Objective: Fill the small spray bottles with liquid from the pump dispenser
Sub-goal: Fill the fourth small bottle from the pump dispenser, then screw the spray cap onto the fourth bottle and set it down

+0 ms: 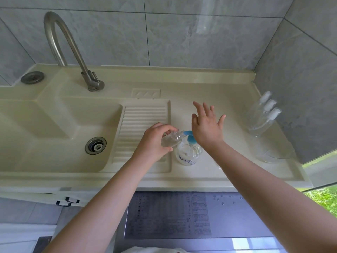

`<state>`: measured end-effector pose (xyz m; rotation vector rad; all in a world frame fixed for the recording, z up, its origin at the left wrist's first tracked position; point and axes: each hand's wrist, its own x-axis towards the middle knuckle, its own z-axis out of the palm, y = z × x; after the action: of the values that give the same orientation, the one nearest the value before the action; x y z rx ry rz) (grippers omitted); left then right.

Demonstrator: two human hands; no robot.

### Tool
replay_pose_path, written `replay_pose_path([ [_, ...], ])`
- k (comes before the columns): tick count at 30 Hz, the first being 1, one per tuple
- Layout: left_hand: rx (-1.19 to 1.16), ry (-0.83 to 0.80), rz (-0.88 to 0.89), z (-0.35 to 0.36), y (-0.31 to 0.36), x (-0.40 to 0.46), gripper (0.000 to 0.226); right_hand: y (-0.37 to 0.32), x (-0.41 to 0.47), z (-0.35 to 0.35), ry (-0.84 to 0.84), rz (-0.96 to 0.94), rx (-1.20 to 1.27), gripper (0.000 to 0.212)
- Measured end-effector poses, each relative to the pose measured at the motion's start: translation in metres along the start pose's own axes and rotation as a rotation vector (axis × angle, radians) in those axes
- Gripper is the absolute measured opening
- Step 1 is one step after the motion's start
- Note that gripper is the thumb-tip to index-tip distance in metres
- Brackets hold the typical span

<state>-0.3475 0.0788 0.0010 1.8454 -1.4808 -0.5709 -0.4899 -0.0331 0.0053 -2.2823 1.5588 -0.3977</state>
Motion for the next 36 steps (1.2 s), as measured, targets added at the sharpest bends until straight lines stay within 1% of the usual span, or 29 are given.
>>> replay_pose_path([
  [6,-0.024,0.013,-0.015,-0.002,0.001,-0.002,0.061,0.004,0.004,-0.006,0.039,0.043,0.3,0.045],
  [11,-0.053,0.0,-0.048,-0.002,0.003,-0.009,0.059,0.009,-0.001,-0.011,0.065,0.051,0.415,0.042],
  [18,-0.132,-0.009,-0.115,-0.004,0.006,-0.021,0.055,0.016,-0.014,-0.017,0.094,0.04,0.469,0.043],
  [23,-0.174,-0.006,-0.145,-0.003,0.006,-0.029,0.055,0.027,-0.023,-0.017,0.106,0.053,0.432,0.048],
  [32,-0.229,0.056,-0.119,-0.007,0.016,-0.043,0.05,0.052,-0.038,-0.009,0.083,0.086,0.371,0.062],
  [36,-0.261,0.089,-0.105,-0.009,0.021,-0.048,0.05,0.067,-0.044,0.001,0.046,0.12,0.315,0.061],
])
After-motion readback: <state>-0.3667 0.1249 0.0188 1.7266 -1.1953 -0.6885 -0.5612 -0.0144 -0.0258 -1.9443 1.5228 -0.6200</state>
